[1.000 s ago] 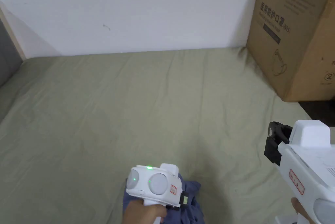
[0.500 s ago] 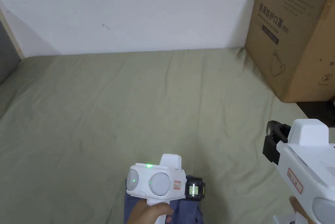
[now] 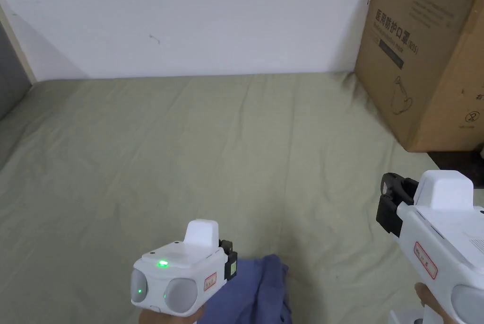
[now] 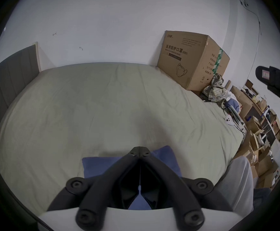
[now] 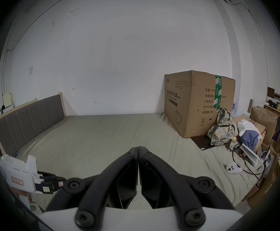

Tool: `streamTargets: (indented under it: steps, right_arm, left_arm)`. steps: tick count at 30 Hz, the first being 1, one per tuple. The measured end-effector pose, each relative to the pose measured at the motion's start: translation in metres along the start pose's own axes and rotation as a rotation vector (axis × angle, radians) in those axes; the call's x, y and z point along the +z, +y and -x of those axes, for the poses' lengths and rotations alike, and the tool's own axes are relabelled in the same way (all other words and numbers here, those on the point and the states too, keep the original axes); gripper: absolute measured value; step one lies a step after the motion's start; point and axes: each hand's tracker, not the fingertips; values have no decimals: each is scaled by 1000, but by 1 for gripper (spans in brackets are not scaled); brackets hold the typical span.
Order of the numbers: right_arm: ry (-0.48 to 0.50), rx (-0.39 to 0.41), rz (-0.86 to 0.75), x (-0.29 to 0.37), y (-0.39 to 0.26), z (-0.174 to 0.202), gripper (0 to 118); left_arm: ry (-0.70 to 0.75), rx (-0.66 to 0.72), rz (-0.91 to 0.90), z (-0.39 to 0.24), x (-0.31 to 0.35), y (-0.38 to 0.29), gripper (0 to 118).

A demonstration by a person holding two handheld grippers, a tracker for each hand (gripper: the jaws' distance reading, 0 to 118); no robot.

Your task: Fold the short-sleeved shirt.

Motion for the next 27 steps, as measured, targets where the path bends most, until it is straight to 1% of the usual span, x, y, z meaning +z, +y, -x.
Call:
streamTargets:
  steps: [4,8,10,13,18,22,27]
  right_arm:
    - [-7,-6,6,-1,-2,-3,0]
    - [-12,-2,14,-2,-4,-6,0]
    - [-16,-4,19,-2,-5,-9,0]
    - [-27,-8,24,-3,-6,-14,0]
    - [-48,-14,37,-6,-10,-24,0]
    - [-60,-20,47,-9,-13,-27,0]
    - [-53,-26,47,-9,-13,-25,0]
  left_arm:
    - [-5,-29,45,-1,-15,-19,0]
    - [-53,-46,87,-17,-35,-34,0]
    - [-67,-96,129,-29,-50,-42,0]
    - [-78,-133,193,-44,-72,-55,0]
    - [-41,-165,231,-60,-94,-66,0]
    - [-8,-149,255,-68,-105,-64,0]
    - [-4,-154,247,-68,-96,-60,0]
